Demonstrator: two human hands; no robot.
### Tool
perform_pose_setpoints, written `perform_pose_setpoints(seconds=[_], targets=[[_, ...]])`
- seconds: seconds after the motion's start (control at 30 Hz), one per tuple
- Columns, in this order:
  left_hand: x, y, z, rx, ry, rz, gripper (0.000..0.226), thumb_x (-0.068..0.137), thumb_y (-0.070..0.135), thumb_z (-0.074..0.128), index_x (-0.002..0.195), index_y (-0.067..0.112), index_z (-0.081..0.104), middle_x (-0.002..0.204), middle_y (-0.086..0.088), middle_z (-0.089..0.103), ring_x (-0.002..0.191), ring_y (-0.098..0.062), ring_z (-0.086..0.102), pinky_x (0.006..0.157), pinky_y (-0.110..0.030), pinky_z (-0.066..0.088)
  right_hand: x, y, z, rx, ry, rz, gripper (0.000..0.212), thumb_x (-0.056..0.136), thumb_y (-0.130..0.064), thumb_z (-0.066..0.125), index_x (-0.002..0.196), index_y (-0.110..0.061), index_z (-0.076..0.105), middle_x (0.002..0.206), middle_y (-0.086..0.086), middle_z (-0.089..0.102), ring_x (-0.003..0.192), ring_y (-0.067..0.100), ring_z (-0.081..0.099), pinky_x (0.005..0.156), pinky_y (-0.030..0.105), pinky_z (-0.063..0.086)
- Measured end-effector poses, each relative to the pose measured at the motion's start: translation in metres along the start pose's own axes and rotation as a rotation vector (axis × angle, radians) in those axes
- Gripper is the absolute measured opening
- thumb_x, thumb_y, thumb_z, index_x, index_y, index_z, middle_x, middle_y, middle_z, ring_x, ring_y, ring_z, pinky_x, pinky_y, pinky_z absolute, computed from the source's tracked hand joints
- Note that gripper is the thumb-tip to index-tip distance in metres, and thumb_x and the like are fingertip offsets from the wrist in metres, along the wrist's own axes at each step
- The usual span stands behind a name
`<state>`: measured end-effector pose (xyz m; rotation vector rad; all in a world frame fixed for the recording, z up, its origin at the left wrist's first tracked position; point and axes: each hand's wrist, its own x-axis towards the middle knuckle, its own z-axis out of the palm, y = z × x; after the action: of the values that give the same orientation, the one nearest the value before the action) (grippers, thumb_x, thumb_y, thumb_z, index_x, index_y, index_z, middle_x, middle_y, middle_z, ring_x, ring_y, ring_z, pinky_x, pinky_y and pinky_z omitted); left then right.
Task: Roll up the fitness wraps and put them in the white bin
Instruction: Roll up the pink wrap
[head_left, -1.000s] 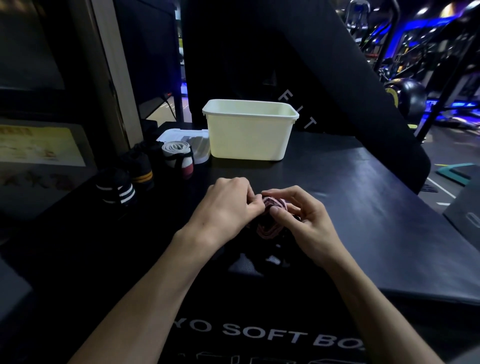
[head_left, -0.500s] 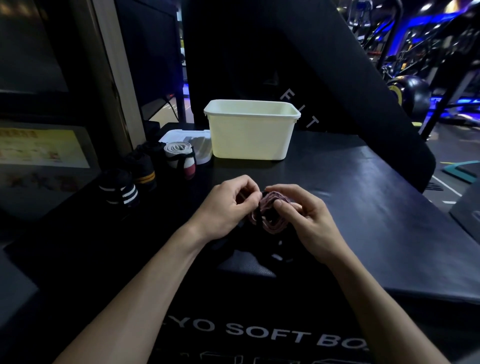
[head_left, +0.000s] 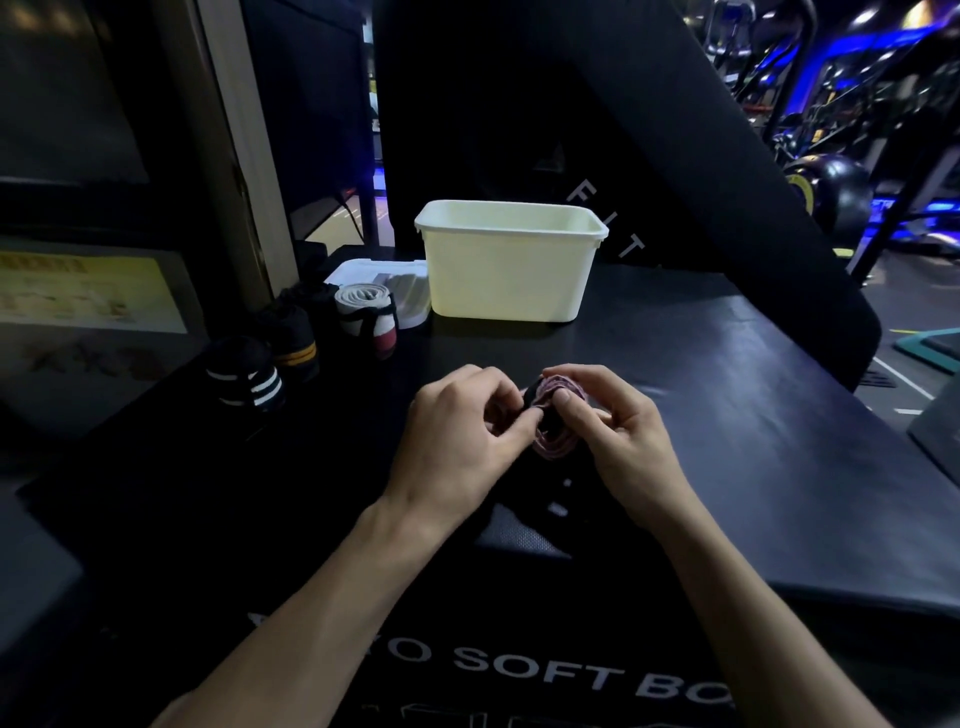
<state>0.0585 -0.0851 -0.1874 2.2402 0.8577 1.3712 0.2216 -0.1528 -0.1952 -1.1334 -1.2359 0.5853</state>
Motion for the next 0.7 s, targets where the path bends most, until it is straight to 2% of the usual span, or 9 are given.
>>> perform_pose_setpoints(seconds=[0.13,0.27,0.37,0.43,0.5,0.7], targets=[[0.001,0.009,0.004,0.203,0.070,0.012,0.015,0.082,0.027,0.077,0.075,0.018,0.066,0.078,0.004,0.065,0.068,-0.020,0.064,0.066,-0.037,0.054,-0.002,-0.001,0.003,0.002,0.035,0.007,0.016,0.099,-0.006,0.063,0.113,-0.011,0.070,0.101,0.002,0.076,0.086,0.013,0.073,0.077,0.022,0.056],[0.002,0.011,0.009,0.247,0.083,0.072,0.017,0.084,0.017,0.073,0.077,0.012,0.059,0.077,-0.002,0.063,0.064,-0.028,0.062,0.059,-0.040,0.052,-0.003,0.001,0.003,-0.018,0.063,0.000,0.017,0.099,-0.008,0.064,0.113,-0.016,0.070,0.103,0.003,0.076,0.092,0.021,0.075,0.081,0.028,0.059],[0.004,0.006,0.007,0.197,0.079,0.070,0.017,0.083,0.013,0.073,0.077,0.012,0.057,0.073,0.002,0.061,0.060,-0.019,0.056,0.057,-0.035,0.048,-0.003,0.001,0.003,-0.012,0.064,0.000,0.018,0.099,-0.007,0.063,0.113,-0.016,0.070,0.102,0.005,0.076,0.089,0.021,0.075,0.080,0.027,0.059],[0.005,-0.001,0.004,0.121,0.058,0.007,0.015,0.082,0.013,0.073,0.076,0.014,0.059,0.069,0.007,0.061,0.056,-0.010,0.053,0.056,-0.025,0.044,-0.003,0.000,0.002,-0.016,0.054,0.007,0.018,0.100,-0.006,0.063,0.113,-0.016,0.069,0.101,0.006,0.076,0.085,0.018,0.073,0.078,0.026,0.058],[0.006,-0.005,0.002,0.048,0.042,-0.055,0.014,0.082,0.014,0.074,0.075,0.016,0.062,0.065,0.009,0.062,0.056,-0.009,0.056,0.055,-0.019,0.044,-0.002,0.000,0.002,-0.019,0.043,0.006,0.018,0.100,-0.005,0.062,0.113,-0.017,0.069,0.100,0.007,0.075,0.084,0.016,0.072,0.077,0.025,0.057],[0.011,-0.013,0.001,-0.071,0.015,-0.163,0.012,0.081,0.013,0.076,0.074,0.017,0.067,0.064,0.010,0.066,0.057,-0.004,0.060,0.058,-0.018,0.047,-0.004,0.001,0.003,-0.021,0.030,0.005,0.021,0.100,-0.005,0.062,0.113,-0.020,0.070,0.101,0.008,0.076,0.087,0.018,0.073,0.080,0.028,0.058]])
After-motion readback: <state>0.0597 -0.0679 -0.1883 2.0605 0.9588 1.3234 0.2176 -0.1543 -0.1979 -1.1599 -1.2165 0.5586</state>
